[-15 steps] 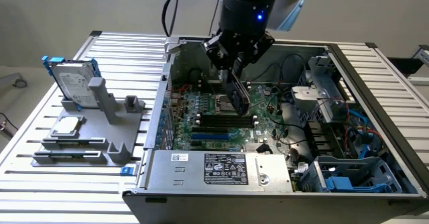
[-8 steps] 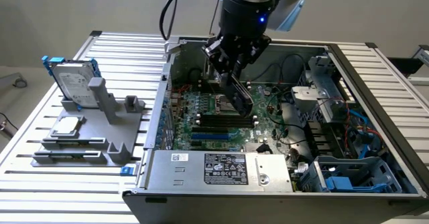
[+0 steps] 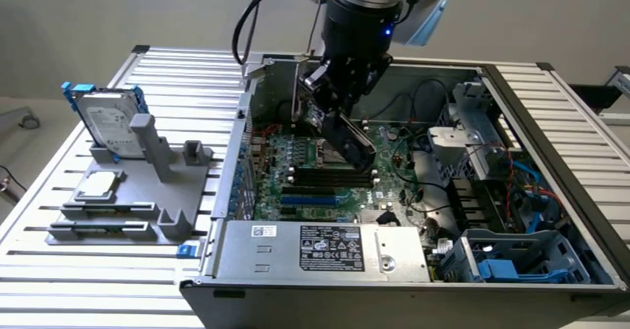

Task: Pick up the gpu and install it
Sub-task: 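Insert the gpu into the slot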

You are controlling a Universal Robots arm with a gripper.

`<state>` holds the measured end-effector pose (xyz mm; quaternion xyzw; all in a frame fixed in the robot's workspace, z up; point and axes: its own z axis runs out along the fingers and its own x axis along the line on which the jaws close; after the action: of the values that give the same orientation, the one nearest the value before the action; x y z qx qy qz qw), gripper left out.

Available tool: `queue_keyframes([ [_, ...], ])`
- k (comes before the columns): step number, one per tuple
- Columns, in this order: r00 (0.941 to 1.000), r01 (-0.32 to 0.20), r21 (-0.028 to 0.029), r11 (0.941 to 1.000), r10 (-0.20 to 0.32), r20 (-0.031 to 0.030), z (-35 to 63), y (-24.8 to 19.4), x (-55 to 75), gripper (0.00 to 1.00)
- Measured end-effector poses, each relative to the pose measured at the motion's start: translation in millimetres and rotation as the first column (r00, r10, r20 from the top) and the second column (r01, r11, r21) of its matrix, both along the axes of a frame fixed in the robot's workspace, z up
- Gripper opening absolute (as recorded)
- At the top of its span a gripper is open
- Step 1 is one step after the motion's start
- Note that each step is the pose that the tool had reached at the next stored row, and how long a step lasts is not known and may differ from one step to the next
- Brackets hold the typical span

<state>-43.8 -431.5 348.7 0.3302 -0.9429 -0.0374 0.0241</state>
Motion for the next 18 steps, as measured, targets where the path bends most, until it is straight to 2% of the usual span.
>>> queue_keyframes([
  [5, 0.9959, -0.09, 0.0, 0.9959, 0.09, 0.0, -2.8, 0.0, 0.0, 0.26],
  [9, 0.9867, -0.163, 0.0001, 0.9867, 0.163, 0.0, -5.1, 0.0, 0.0, 0.26],
  [14, 0.9679, -0.251, 0.0, 0.9679, 0.251, 0.0, -7.9, 0.0, 0.0, 0.26],
  [18, 0.947, -0.321, 0.0001, 0.947, 0.321, -0.0001, -10.3, 0.0, 0.0, 0.26],
])
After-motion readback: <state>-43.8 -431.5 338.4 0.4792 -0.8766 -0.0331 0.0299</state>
